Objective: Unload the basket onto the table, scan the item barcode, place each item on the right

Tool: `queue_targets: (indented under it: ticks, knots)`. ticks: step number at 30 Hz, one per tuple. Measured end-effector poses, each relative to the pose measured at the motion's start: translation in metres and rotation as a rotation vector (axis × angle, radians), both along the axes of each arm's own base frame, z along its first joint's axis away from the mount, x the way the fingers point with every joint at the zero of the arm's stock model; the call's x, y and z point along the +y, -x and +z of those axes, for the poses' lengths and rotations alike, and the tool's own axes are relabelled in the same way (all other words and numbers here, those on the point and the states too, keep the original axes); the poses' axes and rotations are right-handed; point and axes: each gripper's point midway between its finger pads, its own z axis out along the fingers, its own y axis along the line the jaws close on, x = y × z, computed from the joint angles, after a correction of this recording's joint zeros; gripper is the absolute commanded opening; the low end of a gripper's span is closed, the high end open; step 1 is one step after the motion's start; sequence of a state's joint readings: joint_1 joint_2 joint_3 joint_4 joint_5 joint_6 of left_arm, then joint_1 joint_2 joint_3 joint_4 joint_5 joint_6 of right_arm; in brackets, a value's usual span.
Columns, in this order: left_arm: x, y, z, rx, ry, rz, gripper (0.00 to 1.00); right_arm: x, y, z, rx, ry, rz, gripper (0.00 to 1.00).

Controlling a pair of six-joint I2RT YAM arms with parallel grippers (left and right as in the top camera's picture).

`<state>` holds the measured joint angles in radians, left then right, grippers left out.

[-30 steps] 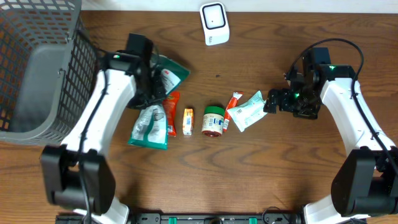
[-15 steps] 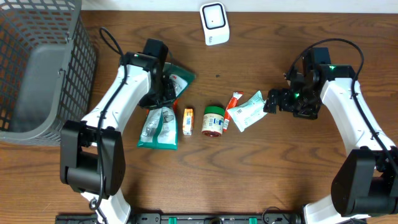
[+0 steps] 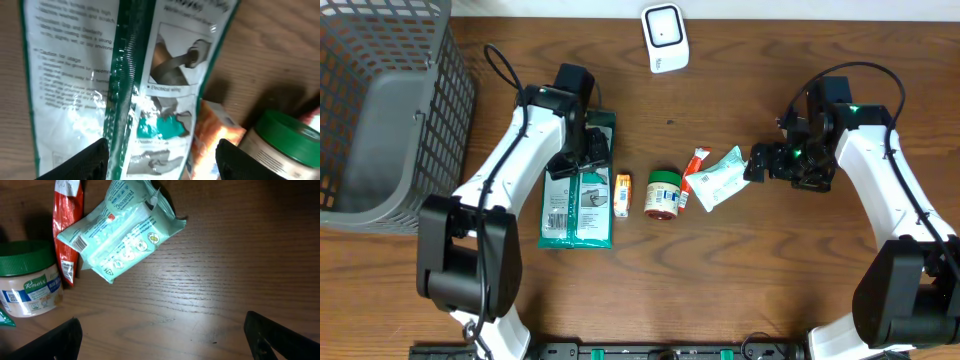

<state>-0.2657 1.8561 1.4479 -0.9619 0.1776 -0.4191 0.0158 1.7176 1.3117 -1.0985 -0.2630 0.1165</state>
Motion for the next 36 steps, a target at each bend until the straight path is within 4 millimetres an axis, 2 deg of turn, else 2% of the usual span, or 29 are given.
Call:
queue_targets:
  ticks: [3,6,9,12,15,17,18,19,21,23,24,26,31,36]
  knots:
    - [-0.001,-0.003,0.026,-0.077,0.020,-0.001,0.69,0.002,0.001,0.001,0.002,-0.013,0.000,0.99]
    - [0.000,-0.005,0.070,-0.201,0.045,-0.003,0.69,0.005,0.001,0.001,0.006,-0.032,0.000,0.99]
    - [0.007,-0.004,0.109,-0.322,0.038,-0.011,0.70,0.007,0.002,0.002,0.008,-0.044,-0.002,0.99]
    - [0.022,0.005,0.146,-0.433,-0.005,-0.004,0.70,0.009,0.005,0.002,0.030,-0.054,-0.025,0.95]
    - [0.034,0.013,0.165,-0.493,-0.049,0.009,0.70,0.009,0.006,0.002,0.045,-0.058,-0.062,0.85]
    - [0.040,0.018,0.176,-0.529,-0.064,0.020,0.70,0.009,0.004,0.000,0.045,-0.062,-0.104,0.72]
    - [0.042,0.020,0.181,-0.544,-0.069,0.024,0.70,0.009,0.003,-0.002,0.044,-0.062,-0.116,0.66]
    - [0.044,0.021,0.184,-0.555,-0.074,0.026,0.79,0.010,0.001,-0.006,0.042,-0.068,-0.142,0.62]
    - [0.046,0.023,0.188,-0.567,-0.080,0.030,0.85,0.012,0.001,-0.013,0.047,-0.076,-0.178,0.55]
    - [0.047,0.023,0.188,-0.569,-0.087,0.030,0.85,0.017,0.002,-0.022,0.049,-0.088,-0.201,0.47]
    - [0.047,0.022,0.188,-0.568,-0.091,0.032,0.85,0.021,0.002,-0.026,0.044,-0.094,-0.201,0.39]
    - [0.048,0.022,0.187,-0.567,-0.093,0.033,0.85,0.031,0.004,-0.033,0.041,-0.102,-0.192,0.30]
    - [0.048,0.022,0.187,-0.567,-0.097,0.034,0.85,0.054,0.000,-0.044,-0.010,-0.123,-0.147,0.25]
    - [0.048,0.022,0.187,-0.567,-0.097,0.034,0.86,0.070,-0.016,-0.048,-0.092,-0.151,-0.152,0.01]
